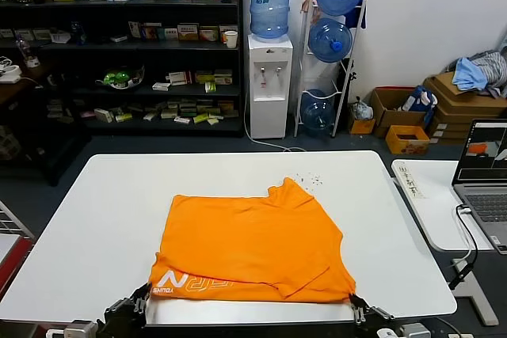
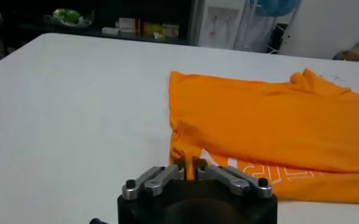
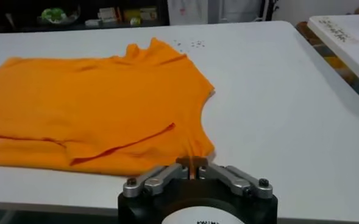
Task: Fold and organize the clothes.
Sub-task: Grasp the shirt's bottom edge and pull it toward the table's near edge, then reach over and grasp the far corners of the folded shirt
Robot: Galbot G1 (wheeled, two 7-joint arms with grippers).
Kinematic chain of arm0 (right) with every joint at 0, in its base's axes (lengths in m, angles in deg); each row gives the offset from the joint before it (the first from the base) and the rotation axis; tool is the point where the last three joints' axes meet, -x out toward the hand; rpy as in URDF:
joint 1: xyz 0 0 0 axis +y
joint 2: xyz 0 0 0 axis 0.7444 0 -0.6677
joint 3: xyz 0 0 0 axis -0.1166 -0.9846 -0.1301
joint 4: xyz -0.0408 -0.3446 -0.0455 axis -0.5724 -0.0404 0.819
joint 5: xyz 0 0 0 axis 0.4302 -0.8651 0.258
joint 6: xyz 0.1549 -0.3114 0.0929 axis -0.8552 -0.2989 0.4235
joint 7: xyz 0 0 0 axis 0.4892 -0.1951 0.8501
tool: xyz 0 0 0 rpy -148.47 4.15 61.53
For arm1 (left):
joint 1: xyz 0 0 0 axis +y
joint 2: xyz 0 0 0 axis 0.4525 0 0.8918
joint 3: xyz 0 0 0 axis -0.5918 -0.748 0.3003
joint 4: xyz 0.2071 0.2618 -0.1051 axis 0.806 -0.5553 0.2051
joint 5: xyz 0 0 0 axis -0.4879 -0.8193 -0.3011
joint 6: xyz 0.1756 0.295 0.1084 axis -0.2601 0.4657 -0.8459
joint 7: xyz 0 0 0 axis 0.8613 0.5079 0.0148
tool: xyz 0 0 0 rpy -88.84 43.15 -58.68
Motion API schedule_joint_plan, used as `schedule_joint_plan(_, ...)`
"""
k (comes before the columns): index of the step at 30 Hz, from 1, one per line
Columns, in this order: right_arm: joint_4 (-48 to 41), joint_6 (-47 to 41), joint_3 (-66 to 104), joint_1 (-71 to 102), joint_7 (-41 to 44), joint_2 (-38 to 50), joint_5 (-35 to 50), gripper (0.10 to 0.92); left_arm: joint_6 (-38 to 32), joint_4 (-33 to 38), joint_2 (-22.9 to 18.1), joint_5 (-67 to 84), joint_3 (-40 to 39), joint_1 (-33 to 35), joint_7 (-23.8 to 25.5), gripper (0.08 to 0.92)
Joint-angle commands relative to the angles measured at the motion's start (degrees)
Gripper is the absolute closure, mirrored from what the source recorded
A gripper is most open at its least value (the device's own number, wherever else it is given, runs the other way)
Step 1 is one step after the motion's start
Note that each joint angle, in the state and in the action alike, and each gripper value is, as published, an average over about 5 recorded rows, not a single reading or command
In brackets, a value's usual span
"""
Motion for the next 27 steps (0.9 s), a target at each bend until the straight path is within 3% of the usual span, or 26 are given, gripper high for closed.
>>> schedule_joint_plan(1,1.4,0.5,0.5,-0.1,-1.6,1.1,-1.0,0.701,1.4,2.4,1.7,2.1,1.4,-0.2,-1.0,0.721)
schedule_joint_plan(5,1.3,3.2,1.4,-5.0,0.1,2.3,-1.3,0.597,0.9,1.8,2.8,3.1,2.8,-5.0,-0.2,0.609)
schedule_joint_plan(9,-3.1,4.8,-0.7,-18.1,1.8,1.5,-1.1,0.484,-1.5,-2.2,1.1,2.8,1.2,-14.6,2.4,0.496)
schedule_joint_plan(14,-16.1,6.0,-8.4,-39.7,3.1,-4.5,-0.6,0.337,-3.7,-13.1,-3.6,1.1,-3.6,-30.5,5.1,0.349)
schedule_joint_plan(18,-28.6,5.9,-14.4,-52.7,4.8,-10.2,0.3,0.238,-6.3,-24.2,-6.9,-1.4,-7.7,-39.5,7.3,0.239)
schedule_joint_plan(22,-37.9,3.7,-19.1,-61.4,5.0,-14.8,2.1,0.206,-6.8,-32.4,-8.1,-1.3,-11.3,-45.9,8.1,0.183)
schedule_joint_plan(27,-45.0,-0.7,-22.4,-66.2,4.1,-18.6,3.1,0.203,-5.6,-37.0,-7.9,0.2,-15.0,-49.8,7.8,0.177)
